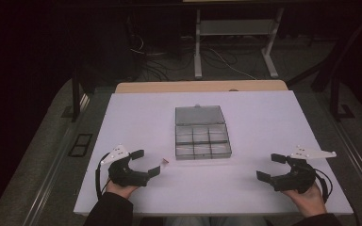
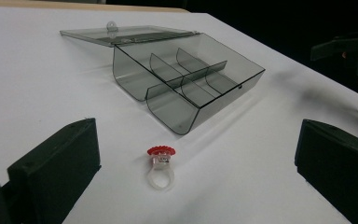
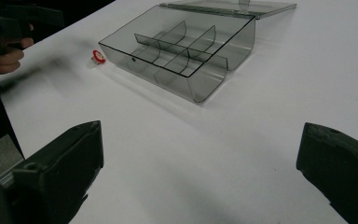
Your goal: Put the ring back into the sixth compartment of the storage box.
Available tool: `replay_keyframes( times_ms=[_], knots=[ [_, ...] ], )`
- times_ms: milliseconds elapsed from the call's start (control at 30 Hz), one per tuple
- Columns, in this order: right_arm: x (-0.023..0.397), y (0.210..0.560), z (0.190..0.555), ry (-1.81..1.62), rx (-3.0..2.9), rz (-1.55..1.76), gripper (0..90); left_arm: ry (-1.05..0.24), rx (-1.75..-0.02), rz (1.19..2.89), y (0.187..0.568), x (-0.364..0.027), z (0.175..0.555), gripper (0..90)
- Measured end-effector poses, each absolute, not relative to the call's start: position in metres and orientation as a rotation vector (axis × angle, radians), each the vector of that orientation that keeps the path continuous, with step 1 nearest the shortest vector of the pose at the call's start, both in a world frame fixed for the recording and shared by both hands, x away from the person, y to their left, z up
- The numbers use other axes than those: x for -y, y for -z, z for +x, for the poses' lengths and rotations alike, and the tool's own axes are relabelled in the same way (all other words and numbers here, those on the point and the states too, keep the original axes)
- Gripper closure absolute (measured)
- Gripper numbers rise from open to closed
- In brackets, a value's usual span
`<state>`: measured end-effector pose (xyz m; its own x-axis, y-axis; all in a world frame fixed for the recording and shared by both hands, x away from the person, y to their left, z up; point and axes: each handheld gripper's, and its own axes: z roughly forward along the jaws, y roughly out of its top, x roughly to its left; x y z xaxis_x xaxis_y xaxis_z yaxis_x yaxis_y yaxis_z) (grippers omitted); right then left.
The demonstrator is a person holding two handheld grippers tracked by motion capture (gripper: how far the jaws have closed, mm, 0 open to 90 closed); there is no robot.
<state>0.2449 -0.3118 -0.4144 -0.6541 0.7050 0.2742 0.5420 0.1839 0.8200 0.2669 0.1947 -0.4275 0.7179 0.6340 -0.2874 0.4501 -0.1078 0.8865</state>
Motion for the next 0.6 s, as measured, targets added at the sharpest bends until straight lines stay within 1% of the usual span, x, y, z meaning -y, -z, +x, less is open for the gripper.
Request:
replay_keyframes(
  times_ms=[367,600],
  knots=[
    [0.312,0.416,0.244,-1.442,-2.305,1.22,0.2,-0.176,-0.846,1.775,0.423,-0.188,0.267,0.0],
    [0.311,0.416,0.244,-1.434,-2.313,1.224,0.2,-0.178,-0.82,1.833,0.417,-0.179,0.267,0.0]
  ],
)
